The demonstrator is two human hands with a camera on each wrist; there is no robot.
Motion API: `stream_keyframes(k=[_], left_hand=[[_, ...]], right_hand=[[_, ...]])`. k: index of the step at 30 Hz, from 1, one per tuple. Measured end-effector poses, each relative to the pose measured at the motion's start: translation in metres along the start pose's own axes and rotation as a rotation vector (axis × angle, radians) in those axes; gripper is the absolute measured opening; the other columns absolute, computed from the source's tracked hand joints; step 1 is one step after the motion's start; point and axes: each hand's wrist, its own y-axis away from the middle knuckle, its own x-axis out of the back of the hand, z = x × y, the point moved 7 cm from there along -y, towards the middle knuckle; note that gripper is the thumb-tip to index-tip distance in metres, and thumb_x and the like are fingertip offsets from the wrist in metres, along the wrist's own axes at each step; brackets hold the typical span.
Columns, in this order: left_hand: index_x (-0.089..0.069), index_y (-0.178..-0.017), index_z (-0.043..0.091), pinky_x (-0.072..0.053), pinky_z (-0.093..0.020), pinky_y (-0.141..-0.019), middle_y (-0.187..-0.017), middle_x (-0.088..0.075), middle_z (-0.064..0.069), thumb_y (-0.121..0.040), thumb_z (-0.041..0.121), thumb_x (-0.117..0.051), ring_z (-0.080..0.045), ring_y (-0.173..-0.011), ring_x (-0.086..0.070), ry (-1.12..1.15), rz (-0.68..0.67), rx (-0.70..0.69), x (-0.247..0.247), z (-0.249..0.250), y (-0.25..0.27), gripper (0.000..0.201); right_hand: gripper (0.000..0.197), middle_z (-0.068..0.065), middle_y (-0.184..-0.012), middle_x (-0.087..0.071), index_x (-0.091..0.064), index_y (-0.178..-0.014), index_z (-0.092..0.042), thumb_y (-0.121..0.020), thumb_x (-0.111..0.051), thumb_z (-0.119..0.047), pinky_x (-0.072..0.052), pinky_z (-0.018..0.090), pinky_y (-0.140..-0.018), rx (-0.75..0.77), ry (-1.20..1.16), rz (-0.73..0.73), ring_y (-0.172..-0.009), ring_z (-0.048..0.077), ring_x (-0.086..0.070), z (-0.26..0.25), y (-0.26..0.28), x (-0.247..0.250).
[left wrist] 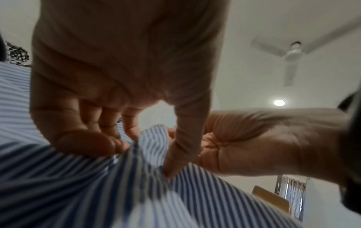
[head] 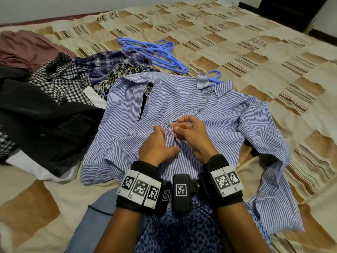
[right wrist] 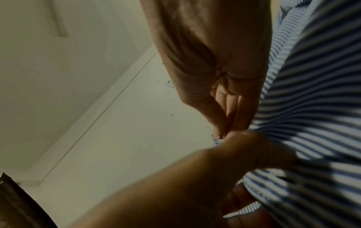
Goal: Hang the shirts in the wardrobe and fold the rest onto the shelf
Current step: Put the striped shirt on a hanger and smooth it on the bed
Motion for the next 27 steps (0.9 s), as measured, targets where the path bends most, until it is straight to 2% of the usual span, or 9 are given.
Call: stream_keyframes(k=[4, 8, 11, 13, 17, 21, 23, 26, 27], left_hand=[[-0.034, -0.125, 0.013, -0.044, -0.039, -0.083, -0.117, -0.054, -0.006, -0.075, 0.049, -0.069, -0.028, -0.108, -0.054, -0.018, 0.035, 0.04, -0.003, 0.006, 0.005, 0.071], [-0.046, -0.114, 0.009, -0.039, -0.038, -0.076, -0.115, -0.058, -0.013, -0.092, 0.024, -0.049, -0.033, -0.107, -0.053, -0.047, 0.188, 0.076, 0.008, 0.005, 0.007, 0.027], [-0.057, -0.106, 0.013, -0.038, -0.036, -0.077, -0.113, -0.06, -0.011, -0.093, 0.018, -0.045, -0.033, -0.107, -0.053, 0.038, 0.274, 0.119, 0.023, -0.01, 0.001, 0.019], [-0.06, -0.1, 0.015, -0.037, -0.033, -0.074, -0.109, -0.062, -0.008, -0.09, 0.018, -0.05, -0.031, -0.104, -0.055, 0.09, 0.291, 0.126, 0.027, -0.018, -0.001, 0.015], [-0.058, -0.09, 0.015, -0.04, -0.031, -0.073, -0.094, -0.064, -0.001, -0.08, 0.011, -0.063, -0.023, -0.093, -0.058, 0.155, 0.326, 0.028, 0.032, -0.018, 0.0, 0.011], [-0.054, -0.068, 0.021, -0.032, -0.02, -0.059, -0.072, -0.056, 0.014, -0.075, 0.005, -0.072, -0.001, -0.056, -0.048, 0.265, 0.23, -0.159, 0.035, -0.007, -0.002, 0.025], [-0.059, -0.063, 0.023, -0.034, -0.019, -0.057, -0.064, -0.057, 0.015, -0.077, 0.007, -0.073, -0.004, -0.05, -0.049, 0.279, 0.166, -0.184, 0.033, -0.006, -0.001, 0.025], [-0.067, -0.065, 0.024, -0.04, -0.018, -0.06, -0.062, -0.059, 0.017, -0.079, 0.008, -0.072, -0.009, -0.058, -0.056, 0.242, 0.129, -0.185, 0.03, -0.007, -0.002, 0.021], [-0.068, -0.066, 0.025, -0.042, -0.02, -0.064, -0.065, -0.06, 0.015, -0.079, 0.008, -0.071, -0.012, -0.063, -0.059, 0.238, 0.115, -0.177, 0.029, -0.007, -0.003, 0.022]], right_hand=[[0.022, 0.006, -0.085, -0.067, -0.054, -0.095, -0.005, -0.085, -0.053, 0.015, -0.055, 0.021, -0.063, -0.022, 0.057, -0.046, -0.072, 0.012, -0.062, 0.002, 0.0, -0.004], [0.024, 0.01, -0.082, -0.064, -0.055, -0.09, -0.008, -0.082, -0.058, 0.014, -0.055, 0.03, -0.072, -0.028, 0.104, -0.041, -0.074, 0.021, -0.062, 0.002, 0.001, -0.003], [0.026, 0.002, -0.074, -0.062, -0.058, -0.088, -0.012, -0.073, -0.075, 0.0, -0.052, 0.03, -0.07, 0.043, 0.416, 0.037, -0.072, 0.016, -0.061, 0.0, 0.0, 0.007], [0.033, -0.002, -0.072, -0.058, -0.059, -0.089, -0.011, -0.066, -0.083, -0.01, -0.051, 0.033, -0.073, 0.036, 0.624, 0.002, -0.073, 0.015, -0.059, 0.003, -0.001, 0.006], [0.032, -0.004, -0.074, -0.055, -0.055, -0.078, -0.017, -0.065, -0.084, -0.016, -0.047, 0.033, -0.075, -0.045, 0.948, -0.044, -0.077, 0.017, -0.056, 0.016, 0.0, 0.003], [0.004, 0.005, -0.085, -0.068, -0.071, -0.081, -0.008, -0.078, -0.07, -0.011, -0.051, 0.034, -0.08, -0.001, 0.994, 0.004, -0.089, 0.022, -0.064, 0.01, -0.004, 0.004], [0.009, 0.001, -0.087, -0.067, -0.072, -0.084, -0.012, -0.081, -0.069, -0.021, -0.048, 0.03, -0.076, 0.006, 0.983, 0.074, -0.093, 0.021, -0.062, 0.005, -0.005, 0.011], [0.04, 0.002, -0.095, -0.067, -0.066, -0.092, -0.014, -0.067, -0.081, -0.042, -0.047, 0.033, -0.081, -0.095, 1.158, 0.126, -0.1, 0.024, -0.058, 0.013, -0.003, 0.018], [0.046, 0.004, -0.1, -0.066, -0.064, -0.096, -0.013, -0.065, -0.082, -0.042, -0.048, 0.036, -0.085, -0.136, 1.213, 0.111, -0.103, 0.025, -0.057, 0.019, -0.003, 0.017]])
